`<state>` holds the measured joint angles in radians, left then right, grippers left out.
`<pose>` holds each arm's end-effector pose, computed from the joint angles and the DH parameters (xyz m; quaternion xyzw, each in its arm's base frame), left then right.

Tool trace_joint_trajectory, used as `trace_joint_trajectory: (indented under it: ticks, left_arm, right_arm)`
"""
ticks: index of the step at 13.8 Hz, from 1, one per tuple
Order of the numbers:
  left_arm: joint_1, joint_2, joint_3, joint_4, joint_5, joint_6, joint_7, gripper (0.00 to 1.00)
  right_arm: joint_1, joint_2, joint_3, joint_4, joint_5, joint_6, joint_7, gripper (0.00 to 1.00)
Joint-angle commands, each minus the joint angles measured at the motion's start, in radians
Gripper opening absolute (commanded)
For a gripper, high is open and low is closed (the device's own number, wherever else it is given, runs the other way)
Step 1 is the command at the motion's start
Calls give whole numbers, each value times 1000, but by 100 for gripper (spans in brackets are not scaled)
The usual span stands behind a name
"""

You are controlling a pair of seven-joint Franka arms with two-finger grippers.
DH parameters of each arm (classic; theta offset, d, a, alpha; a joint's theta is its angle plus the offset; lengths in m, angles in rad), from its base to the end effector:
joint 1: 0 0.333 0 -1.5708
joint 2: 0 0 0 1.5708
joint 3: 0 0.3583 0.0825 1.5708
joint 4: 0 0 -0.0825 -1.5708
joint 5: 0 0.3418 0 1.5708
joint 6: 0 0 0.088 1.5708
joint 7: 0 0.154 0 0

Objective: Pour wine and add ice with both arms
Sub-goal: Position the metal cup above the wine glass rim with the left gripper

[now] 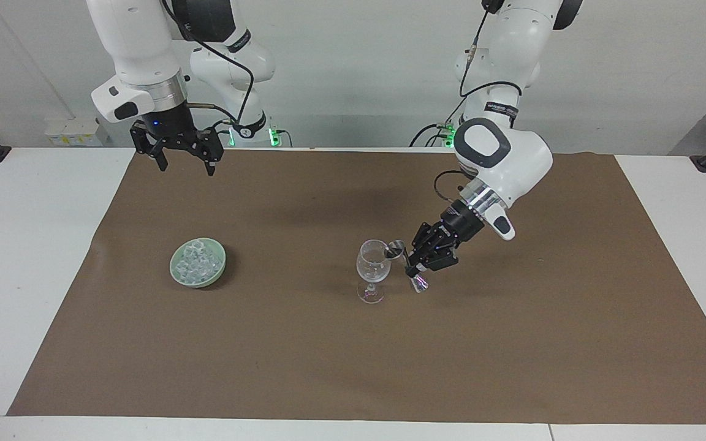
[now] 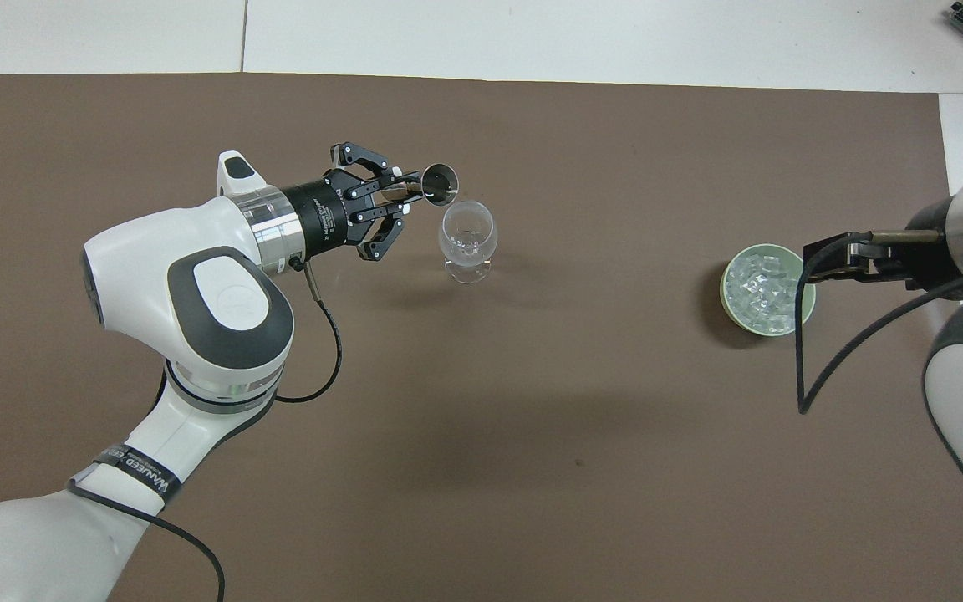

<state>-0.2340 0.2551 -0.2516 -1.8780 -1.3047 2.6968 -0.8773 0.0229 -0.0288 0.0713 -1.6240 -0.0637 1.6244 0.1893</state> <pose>0.5902 -0.2823 0.4591 0.6434 0.5985 -0.1055 0.4655 0.5069 0.0389 0.6166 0.9983 -0.0463 0.0190 0.0305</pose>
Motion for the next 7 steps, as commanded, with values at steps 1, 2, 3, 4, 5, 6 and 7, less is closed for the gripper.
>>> trace_joint_trajectory:
  ticks: [1, 2, 3, 4, 5, 6, 7]
  left_arm:
    - [-27, -50, 18, -55, -18, 31, 43, 0]
    - [-27, -51, 18, -58, -18, 32, 52, 0]
    - [-27, -56, 18, -61, -18, 38, 61, 0]
    - [-28, -57, 18, -65, -18, 47, 76, 0]
    - [-28, -57, 17, -67, -18, 54, 84, 0]
    - [-33, -59, 17, -69, -18, 58, 89, 0]
    - [-42, -62, 18, -72, -18, 72, 98, 0]
  right_arm:
    - [0, -23, -5, -27, 13, 6, -19, 100]
    - [0, -23, -5, -27, 13, 6, -19, 100]
    - [0, -23, -5, -27, 13, 6, -19, 100]
    - [0, -23, -5, -27, 13, 6, -19, 100]
    - [0, -23, -4, -27, 13, 6, -19, 100]
    - [0, -25, -4, -27, 13, 6, -19, 100]
    - [0, -23, -5, -27, 13, 6, -19, 100]
